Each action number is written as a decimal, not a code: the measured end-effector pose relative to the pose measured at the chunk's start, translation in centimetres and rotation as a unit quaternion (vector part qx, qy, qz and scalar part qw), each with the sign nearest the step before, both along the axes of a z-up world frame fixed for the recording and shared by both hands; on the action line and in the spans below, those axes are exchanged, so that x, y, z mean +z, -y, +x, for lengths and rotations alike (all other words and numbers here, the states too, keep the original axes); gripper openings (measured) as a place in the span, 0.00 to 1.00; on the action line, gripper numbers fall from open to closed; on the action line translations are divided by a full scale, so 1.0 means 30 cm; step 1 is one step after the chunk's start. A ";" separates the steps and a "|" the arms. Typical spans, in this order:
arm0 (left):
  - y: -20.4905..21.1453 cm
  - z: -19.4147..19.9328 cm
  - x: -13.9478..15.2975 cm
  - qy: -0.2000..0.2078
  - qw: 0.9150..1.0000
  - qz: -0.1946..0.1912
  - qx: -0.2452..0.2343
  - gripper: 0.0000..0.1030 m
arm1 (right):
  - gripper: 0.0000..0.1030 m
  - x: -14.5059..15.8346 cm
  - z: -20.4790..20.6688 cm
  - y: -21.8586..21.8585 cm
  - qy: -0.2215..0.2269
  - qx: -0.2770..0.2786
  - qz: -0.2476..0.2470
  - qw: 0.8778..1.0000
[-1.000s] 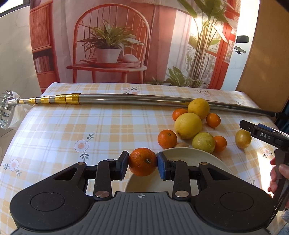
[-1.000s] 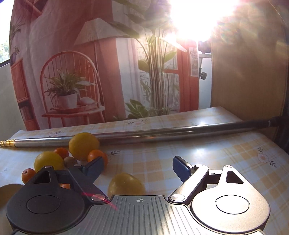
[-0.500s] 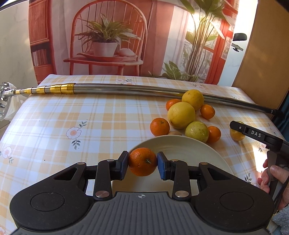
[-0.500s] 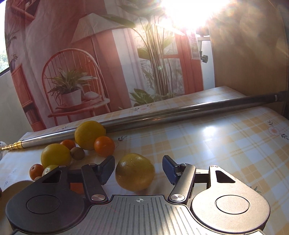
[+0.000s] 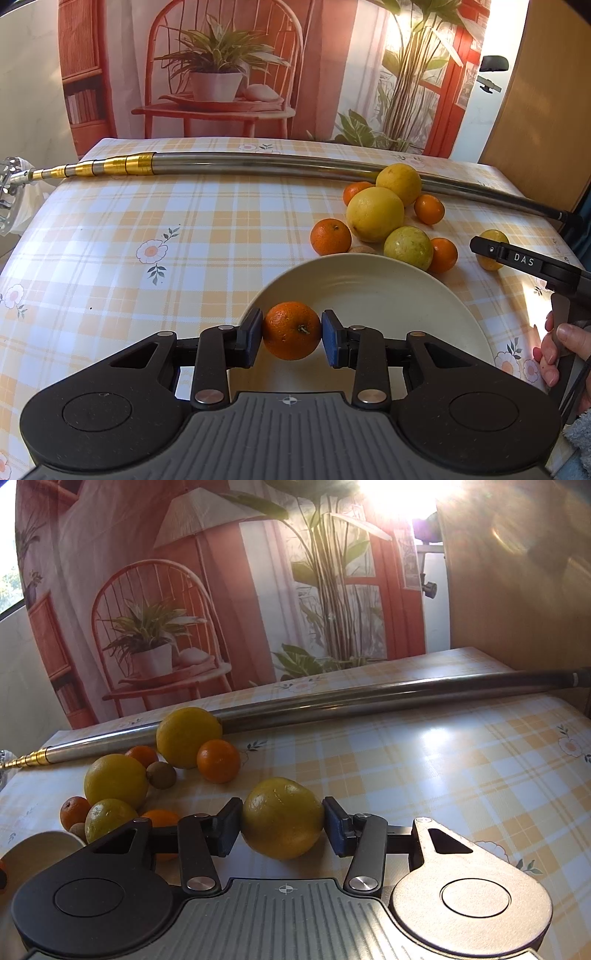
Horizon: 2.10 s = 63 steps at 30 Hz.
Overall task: Organize fruits
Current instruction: 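Close the right tool on the yellow lemon while the left tool lifts the mandarin toward the plate, then lower the mandarin and the lemon onto the white plate and open both tools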
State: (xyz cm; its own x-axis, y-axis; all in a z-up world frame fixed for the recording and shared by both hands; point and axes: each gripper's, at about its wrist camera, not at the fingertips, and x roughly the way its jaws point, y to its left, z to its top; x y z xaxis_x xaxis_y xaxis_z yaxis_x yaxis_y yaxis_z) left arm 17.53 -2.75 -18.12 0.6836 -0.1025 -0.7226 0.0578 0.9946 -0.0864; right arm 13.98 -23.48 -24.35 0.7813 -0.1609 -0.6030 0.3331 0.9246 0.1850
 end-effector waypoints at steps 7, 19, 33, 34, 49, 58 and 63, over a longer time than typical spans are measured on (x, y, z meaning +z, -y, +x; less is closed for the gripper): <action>-0.001 -0.007 0.002 -0.004 1.000 0.003 0.002 0.35 | 0.43 0.002 -0.004 0.003 0.005 -0.006 -0.001 1.000; -0.010 -0.041 0.004 -0.012 1.000 0.004 0.001 0.35 | 0.43 0.035 -0.125 0.015 0.000 -0.049 0.041 0.998; -0.009 -0.072 -0.010 -0.032 0.999 0.016 -0.005 0.35 | 0.42 0.187 -0.153 -0.286 0.004 0.115 -0.009 0.993; -0.010 -0.075 -0.012 -0.033 0.999 0.016 -0.005 0.35 | 0.42 0.188 -0.155 -0.320 0.000 0.130 -0.020 0.991; -0.017 -0.088 -0.024 -0.046 0.999 0.003 -0.014 0.35 | 0.42 0.142 -0.194 -0.534 -0.046 0.213 -0.074 0.973; -0.014 -0.105 -0.027 -0.058 0.998 -0.003 -0.035 0.36 | 0.42 0.120 -0.201 -0.507 -0.054 0.197 -0.068 0.977; -0.015 -0.111 -0.029 -0.063 0.997 -0.003 -0.038 0.36 | 0.42 0.119 -0.198 -0.505 -0.055 0.198 -0.068 0.976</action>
